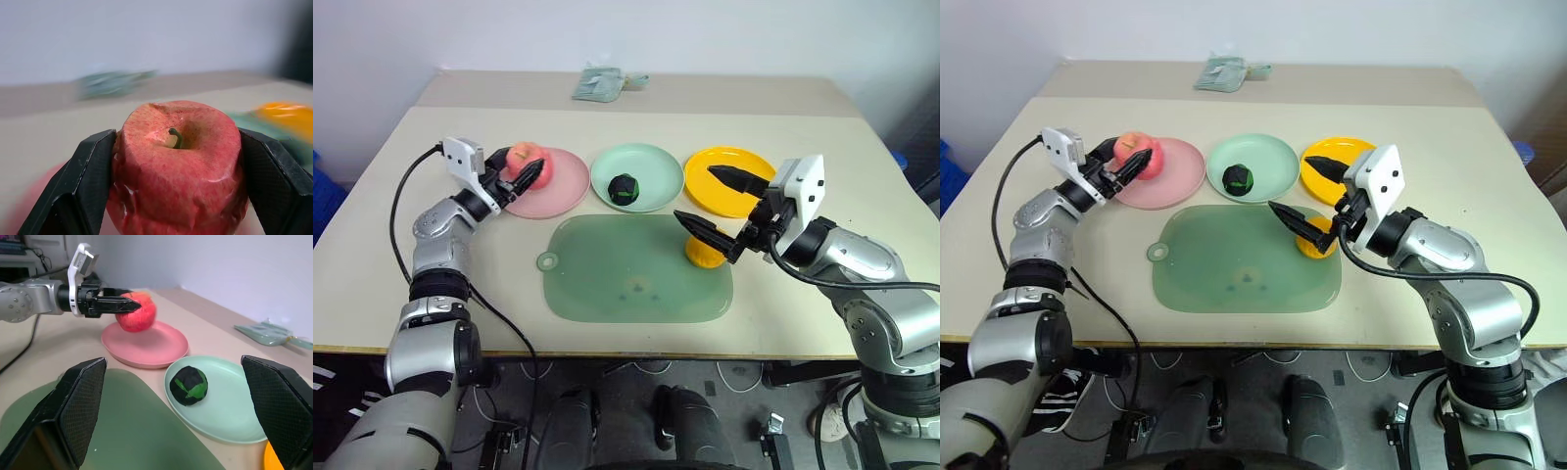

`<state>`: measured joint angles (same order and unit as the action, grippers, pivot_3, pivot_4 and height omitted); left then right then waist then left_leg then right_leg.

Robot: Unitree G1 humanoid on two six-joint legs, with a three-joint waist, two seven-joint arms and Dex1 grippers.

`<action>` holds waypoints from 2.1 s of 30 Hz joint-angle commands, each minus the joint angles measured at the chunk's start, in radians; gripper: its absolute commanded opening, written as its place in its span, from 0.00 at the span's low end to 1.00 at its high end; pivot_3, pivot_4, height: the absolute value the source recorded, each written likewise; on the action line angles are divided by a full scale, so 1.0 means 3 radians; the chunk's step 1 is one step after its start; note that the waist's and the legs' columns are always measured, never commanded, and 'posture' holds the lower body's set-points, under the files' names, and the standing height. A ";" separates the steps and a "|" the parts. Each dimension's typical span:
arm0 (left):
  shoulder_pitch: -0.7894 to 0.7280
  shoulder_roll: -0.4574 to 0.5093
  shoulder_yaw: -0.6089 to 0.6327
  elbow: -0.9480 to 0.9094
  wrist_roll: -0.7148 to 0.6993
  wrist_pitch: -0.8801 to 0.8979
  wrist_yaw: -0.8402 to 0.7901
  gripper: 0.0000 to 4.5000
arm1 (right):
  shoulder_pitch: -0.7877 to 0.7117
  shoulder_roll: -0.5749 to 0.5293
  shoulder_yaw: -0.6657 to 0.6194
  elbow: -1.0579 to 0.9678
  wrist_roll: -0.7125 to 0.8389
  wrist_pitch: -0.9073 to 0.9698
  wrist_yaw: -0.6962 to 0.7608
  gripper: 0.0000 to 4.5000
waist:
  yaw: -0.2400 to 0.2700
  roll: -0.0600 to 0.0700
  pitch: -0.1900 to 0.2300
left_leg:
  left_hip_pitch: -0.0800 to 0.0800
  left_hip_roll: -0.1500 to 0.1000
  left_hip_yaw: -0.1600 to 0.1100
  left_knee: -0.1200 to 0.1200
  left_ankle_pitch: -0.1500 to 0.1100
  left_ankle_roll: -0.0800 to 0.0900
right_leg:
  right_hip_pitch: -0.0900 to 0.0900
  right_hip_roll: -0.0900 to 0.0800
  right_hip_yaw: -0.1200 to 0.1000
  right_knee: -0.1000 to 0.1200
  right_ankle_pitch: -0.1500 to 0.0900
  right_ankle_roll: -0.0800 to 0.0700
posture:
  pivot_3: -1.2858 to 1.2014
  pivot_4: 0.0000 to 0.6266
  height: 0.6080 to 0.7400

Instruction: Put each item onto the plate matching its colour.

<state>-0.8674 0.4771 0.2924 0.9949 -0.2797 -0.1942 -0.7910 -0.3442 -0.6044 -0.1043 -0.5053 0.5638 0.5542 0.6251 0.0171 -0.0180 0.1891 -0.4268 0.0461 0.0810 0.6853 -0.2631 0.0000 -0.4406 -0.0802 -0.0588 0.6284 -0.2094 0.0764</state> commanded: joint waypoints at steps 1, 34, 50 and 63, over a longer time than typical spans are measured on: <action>-0.0215 -0.0012 0.0011 0.0236 0.0093 -0.0274 0.0241 0.72 | -0.0093 -0.0015 -0.0030 0.0005 -0.0008 -0.0098 0.0055 1.00 | -0.0002 0.0000 0.0000 | 0.0000 -0.0001 0.0000 0.0000 0.0000 0.0000 | 0.0000 -0.0001 0.0000 0.0000 0.0000 0.0000 | 0.52 0.24 1.00; 0.0899 0.0410 -0.0366 -0.2229 -0.1150 0.1989 -0.2445 0.99 | -0.0150 -0.0002 0.0565 0.0912 -0.0678 0.0787 -0.0143 1.00 | -0.0093 0.0001 -0.0001 | 0.0003 0.0004 0.0000 -0.0003 0.0001 -0.0002 | -0.0003 0.0003 0.0002 0.0006 -0.0001 -0.0003 | 0.52 0.24 1.00; 0.0834 -0.0035 -0.0491 -0.1989 -0.0643 0.1315 -0.1599 1.00 | -0.1278 0.0205 0.0381 0.2709 -0.1529 -0.0516 -0.0846 0.72 | -0.0095 0.0002 -0.0001 | 0.0000 -0.0001 0.0005 -0.0002 0.0001 -0.0002 | -0.0004 -0.0001 0.0004 0.0001 0.0000 -0.0001 | 0.52 0.24 1.00; 0.0969 -0.0044 -0.0442 -0.2156 -0.0726 0.1186 -0.1542 1.00 | -0.2037 0.0480 0.0067 0.4287 -0.1312 -0.1687 -0.0356 0.99 | -0.0120 0.0007 0.0003 | 0.0003 0.0005 0.0009 -0.0008 0.0002 -0.0002 | -0.0008 0.0004 0.0006 0.0007 0.0001 0.0000 | 0.52 0.24 1.00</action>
<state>-0.5836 0.4492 0.1334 0.3931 -0.4533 0.1506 -1.2250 -0.9475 -0.4588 -0.0340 0.8852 0.1072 0.0892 0.4613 -0.0190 -0.0158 0.1898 -0.4259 0.0476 0.0838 0.6826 -0.2626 -0.0007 -0.4430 -0.0792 -0.0569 0.6302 -0.2091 0.0764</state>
